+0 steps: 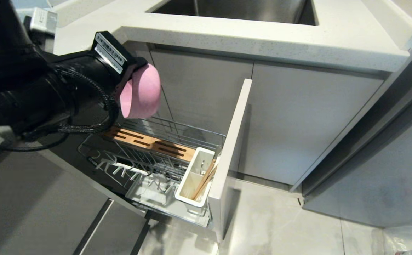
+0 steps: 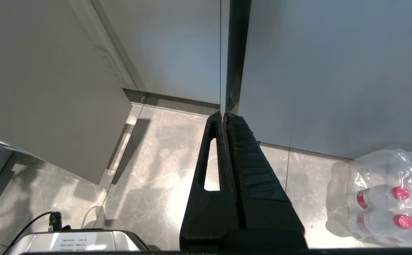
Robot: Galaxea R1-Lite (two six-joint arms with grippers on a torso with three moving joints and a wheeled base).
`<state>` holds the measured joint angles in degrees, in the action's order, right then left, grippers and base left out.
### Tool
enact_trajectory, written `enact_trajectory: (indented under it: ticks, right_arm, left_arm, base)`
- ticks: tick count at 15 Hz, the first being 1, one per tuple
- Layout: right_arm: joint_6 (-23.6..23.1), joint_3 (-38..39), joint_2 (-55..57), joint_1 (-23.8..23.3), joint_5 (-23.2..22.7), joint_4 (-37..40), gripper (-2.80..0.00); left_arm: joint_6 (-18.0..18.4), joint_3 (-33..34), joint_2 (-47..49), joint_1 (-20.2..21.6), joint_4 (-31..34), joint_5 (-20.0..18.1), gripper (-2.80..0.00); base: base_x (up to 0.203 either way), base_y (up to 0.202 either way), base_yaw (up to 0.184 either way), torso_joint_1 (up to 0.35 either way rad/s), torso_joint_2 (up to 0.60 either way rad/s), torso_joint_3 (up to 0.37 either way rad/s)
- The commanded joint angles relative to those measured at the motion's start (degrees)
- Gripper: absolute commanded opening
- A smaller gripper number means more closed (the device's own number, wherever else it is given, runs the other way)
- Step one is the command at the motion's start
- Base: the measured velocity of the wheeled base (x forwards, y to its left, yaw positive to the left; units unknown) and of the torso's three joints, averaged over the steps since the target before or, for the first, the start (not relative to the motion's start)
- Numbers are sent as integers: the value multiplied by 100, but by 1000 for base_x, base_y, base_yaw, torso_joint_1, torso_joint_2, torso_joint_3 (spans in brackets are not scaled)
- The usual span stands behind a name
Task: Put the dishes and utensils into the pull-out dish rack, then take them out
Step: Pick up the bowl and place it in the cupboard
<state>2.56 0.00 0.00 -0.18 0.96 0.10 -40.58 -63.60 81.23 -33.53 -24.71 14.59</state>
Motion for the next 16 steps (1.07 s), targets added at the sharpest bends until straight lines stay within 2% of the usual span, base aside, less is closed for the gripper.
enact_trajectory:
  ticks: [1,4,7,9,16]
  right_arm:
    - [8,9,0,1,0,-1,-280]
    - [7,9,0,1,0,-1,-280]
    - [8,9,0,1,0,-1,-280]
    - [-1,9,0,1,0,-1,-280]
    - [-1,9,0,1,0,-1,-280]
  left_arm:
    - [-247,255,325,47,-933,119,-280]
    - [-404,973,845,197,-2879,467,-280]
    - [-434,1459,1380,270,-4487,539,-280]
    - [-419,1629,1783,207,-5285,557,-280]
    - [-468,1664,2660,49,-5477,1050,-280]
  base:
    - [0,0,0,0,0,0]
    - [0,0,0,0,0,0]
    - [0,0,0,0,0,0]
    - [0,0,0,0,0,0]
    - [0,0,0,0,0,0]
